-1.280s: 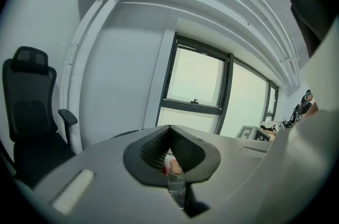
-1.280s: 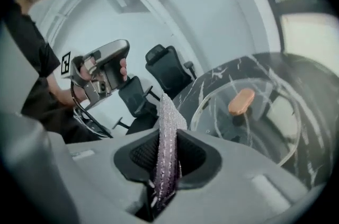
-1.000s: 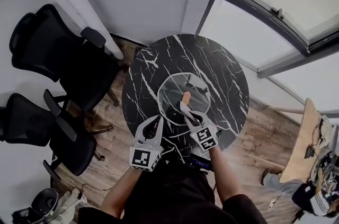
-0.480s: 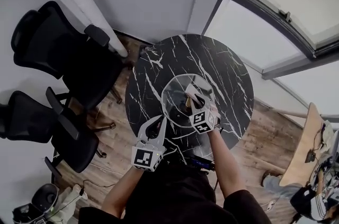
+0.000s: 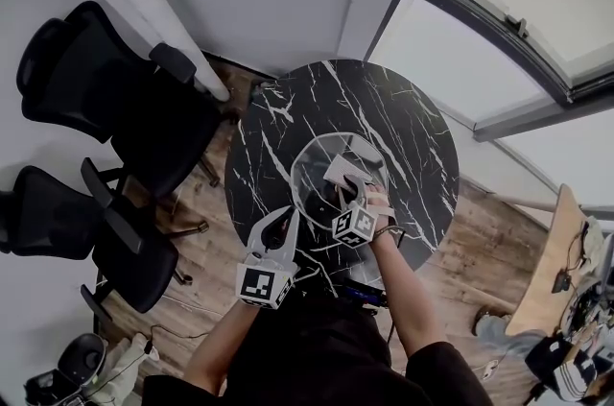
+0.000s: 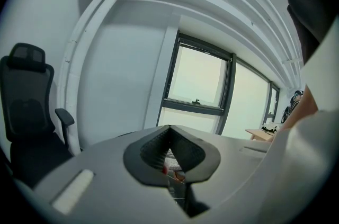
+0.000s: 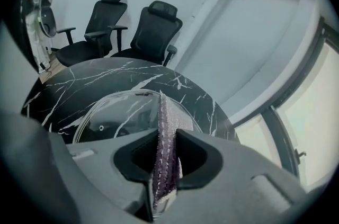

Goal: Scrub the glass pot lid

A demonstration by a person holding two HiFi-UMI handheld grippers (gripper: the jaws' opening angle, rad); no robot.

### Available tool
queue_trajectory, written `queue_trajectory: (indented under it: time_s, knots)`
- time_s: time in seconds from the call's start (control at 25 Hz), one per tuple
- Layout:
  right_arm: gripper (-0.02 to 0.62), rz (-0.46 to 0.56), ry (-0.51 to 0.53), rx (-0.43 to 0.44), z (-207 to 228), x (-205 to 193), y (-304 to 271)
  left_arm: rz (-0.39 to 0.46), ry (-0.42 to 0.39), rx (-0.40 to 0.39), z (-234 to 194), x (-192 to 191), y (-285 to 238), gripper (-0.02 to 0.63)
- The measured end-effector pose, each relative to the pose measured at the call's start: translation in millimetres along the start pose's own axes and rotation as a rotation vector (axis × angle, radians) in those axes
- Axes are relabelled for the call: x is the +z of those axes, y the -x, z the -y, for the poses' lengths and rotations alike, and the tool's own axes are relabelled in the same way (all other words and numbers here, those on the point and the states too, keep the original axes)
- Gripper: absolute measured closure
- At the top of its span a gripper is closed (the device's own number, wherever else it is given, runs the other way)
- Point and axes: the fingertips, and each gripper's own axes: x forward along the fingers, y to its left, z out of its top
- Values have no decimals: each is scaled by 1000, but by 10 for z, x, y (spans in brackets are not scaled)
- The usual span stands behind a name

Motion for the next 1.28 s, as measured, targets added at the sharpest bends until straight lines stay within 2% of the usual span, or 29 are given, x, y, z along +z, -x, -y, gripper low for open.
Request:
queue_trajectory:
  time_s: [0.36, 0.72, 0.92, 1.16, 1.28]
  knots:
    - [525, -9, 19, 31, -169, -6, 59, 3, 4, -4, 38, -59, 27, 603]
    - [523, -23, 172, -58, -332, -10, 160, 0, 4, 13, 0, -68, 121, 603]
    - [523, -4, 78, 7, -495, 35, 228, 5, 8, 6, 15, -102, 155, 603]
    - [523, 13, -121, 117, -589, 84, 295, 5, 14, -7, 64, -126, 180, 603]
    - [523, 19, -140, 141, -641, 89, 343, 5, 20, -13, 108, -147, 193, 603]
